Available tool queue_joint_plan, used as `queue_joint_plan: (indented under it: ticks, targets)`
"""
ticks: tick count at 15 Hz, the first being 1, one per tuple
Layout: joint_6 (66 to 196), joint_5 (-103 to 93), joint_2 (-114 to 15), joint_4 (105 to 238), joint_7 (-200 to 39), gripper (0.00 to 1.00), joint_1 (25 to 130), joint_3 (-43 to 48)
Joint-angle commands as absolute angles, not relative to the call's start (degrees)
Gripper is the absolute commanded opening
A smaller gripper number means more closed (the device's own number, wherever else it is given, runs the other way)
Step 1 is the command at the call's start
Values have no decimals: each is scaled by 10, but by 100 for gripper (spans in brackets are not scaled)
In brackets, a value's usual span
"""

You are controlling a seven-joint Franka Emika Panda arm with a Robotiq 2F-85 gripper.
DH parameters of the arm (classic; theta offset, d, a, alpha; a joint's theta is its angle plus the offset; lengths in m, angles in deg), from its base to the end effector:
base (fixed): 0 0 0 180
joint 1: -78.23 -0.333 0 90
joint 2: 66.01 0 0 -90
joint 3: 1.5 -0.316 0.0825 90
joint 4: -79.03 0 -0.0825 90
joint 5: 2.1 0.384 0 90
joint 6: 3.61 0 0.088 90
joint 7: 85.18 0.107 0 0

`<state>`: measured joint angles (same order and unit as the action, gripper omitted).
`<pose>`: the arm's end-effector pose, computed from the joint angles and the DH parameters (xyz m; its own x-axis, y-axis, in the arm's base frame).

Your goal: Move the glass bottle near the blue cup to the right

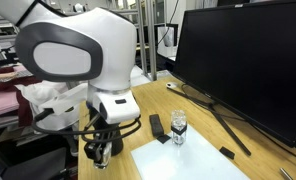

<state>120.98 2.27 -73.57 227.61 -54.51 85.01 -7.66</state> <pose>0.4001 -0.0025 0.2827 0.7870 -0.5588 -0.2615 -0.5492 -0.8276 0.1158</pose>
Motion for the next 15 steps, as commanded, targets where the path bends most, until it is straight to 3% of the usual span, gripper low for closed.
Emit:
queue_joint_plan:
  ticks: [1, 12, 13, 15]
  targets:
    - [1204, 57, -699, 2240, -582, 18, 826, -49]
    - [1387, 89, -651, 2274, -618, 18, 807, -28]
    - [1351, 70, -646, 2262, -589, 43, 805, -26]
    - [1372, 77, -644, 2266, -600, 43, 803, -26]
